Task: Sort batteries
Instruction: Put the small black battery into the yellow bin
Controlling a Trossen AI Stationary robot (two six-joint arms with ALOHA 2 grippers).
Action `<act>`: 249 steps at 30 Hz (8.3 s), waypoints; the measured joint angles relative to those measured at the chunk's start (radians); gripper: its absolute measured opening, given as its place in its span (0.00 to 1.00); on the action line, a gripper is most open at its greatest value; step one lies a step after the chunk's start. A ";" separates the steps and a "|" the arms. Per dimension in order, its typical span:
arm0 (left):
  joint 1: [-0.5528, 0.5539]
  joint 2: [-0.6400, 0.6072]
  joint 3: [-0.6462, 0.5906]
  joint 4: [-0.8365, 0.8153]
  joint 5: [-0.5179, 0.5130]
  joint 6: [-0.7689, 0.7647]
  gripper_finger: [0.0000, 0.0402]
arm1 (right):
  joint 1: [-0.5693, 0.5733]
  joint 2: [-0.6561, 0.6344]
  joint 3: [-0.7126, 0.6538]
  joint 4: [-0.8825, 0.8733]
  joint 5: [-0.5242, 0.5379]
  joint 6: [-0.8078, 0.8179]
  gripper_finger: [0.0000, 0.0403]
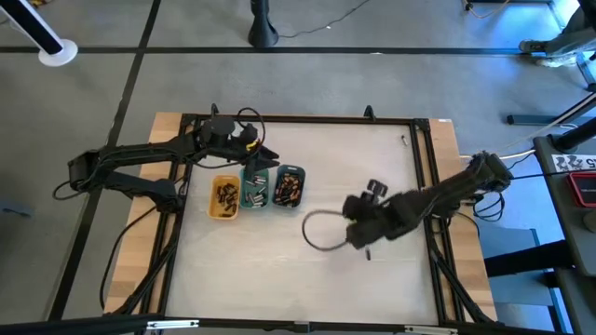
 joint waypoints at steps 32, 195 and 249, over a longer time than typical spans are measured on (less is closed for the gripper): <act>-0.215 0.000 -0.001 -0.195 0.008 0.101 0.37 | -0.326 -0.103 -0.193 0.893 -0.684 -0.294 0.45; -0.328 -0.132 0.192 -1.042 -0.464 -0.243 0.43 | -0.796 0.280 -0.157 1.795 -1.584 0.070 0.78; -1.203 0.433 0.142 -1.098 0.114 -0.656 0.72 | -0.704 0.281 -0.156 1.357 -1.455 -0.287 0.78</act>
